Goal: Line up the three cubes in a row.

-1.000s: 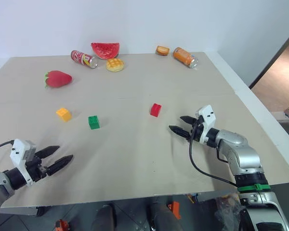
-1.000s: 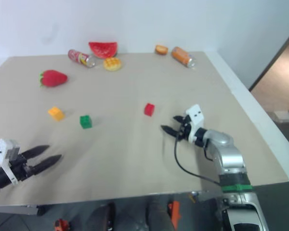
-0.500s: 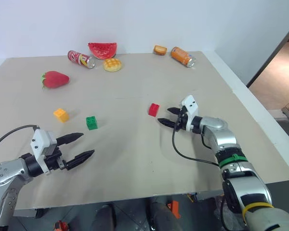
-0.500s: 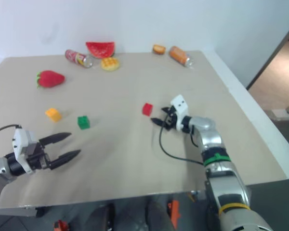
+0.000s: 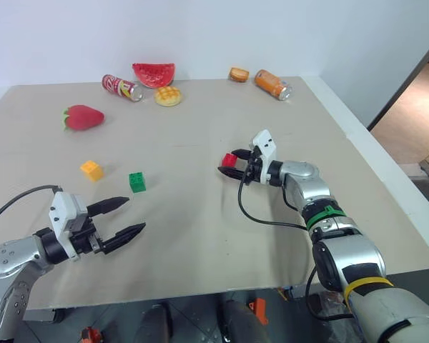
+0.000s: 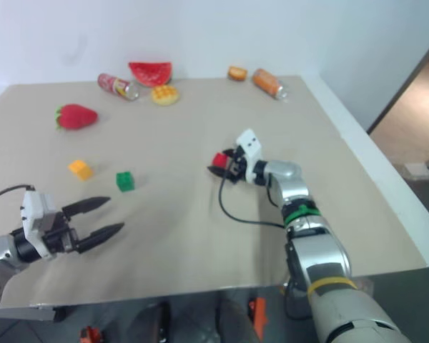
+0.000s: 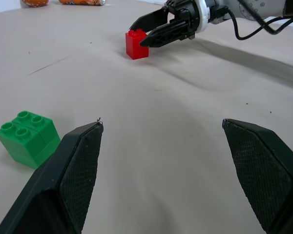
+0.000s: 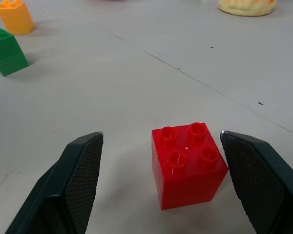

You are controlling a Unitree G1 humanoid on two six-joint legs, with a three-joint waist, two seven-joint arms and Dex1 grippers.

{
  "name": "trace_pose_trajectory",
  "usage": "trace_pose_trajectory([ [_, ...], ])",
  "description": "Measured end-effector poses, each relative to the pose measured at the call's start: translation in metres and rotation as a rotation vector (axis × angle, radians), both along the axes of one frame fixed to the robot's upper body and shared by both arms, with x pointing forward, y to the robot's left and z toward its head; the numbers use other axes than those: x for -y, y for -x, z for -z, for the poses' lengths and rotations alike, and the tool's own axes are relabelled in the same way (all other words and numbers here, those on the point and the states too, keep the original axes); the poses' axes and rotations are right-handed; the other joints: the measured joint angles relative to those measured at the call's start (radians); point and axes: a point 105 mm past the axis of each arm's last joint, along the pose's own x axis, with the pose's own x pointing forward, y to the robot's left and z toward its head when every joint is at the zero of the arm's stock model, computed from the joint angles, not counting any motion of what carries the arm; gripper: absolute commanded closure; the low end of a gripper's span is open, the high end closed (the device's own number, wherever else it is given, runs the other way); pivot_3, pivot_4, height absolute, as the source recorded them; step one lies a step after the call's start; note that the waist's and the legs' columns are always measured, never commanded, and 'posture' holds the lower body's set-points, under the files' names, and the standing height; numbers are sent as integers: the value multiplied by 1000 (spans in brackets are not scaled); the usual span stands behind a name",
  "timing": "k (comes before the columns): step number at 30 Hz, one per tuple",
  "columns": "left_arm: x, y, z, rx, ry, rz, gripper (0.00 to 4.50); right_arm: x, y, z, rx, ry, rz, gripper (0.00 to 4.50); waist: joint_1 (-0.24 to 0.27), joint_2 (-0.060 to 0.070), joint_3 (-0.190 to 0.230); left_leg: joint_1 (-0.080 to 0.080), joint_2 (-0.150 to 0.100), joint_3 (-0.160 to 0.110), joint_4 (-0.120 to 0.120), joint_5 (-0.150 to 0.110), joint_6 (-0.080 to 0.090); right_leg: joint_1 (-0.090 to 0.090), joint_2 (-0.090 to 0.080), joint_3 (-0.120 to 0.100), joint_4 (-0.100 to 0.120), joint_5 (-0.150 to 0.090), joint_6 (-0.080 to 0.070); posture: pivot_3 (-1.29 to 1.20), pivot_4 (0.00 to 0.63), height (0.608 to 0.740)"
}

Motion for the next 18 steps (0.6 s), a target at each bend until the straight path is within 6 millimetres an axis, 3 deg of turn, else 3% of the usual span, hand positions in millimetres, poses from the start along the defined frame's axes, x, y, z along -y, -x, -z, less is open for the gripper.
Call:
trace_pose_trajectory([
  [14, 3, 4, 1, -11, 51, -29, 458, 3, -1, 9, -32, -13, 20, 527, 0, 0, 0, 0, 0, 0, 0, 0, 0, 0, 0, 0, 0, 0, 0, 0, 150, 740],
  [18, 0, 6, 2, -25, 80, -48, 388, -3, -1, 6, -23, -23, 8, 1693, -1, 0, 0, 1, 0, 0, 0, 0, 0, 0, 1, 1, 0, 0, 0, 0, 150, 740],
])
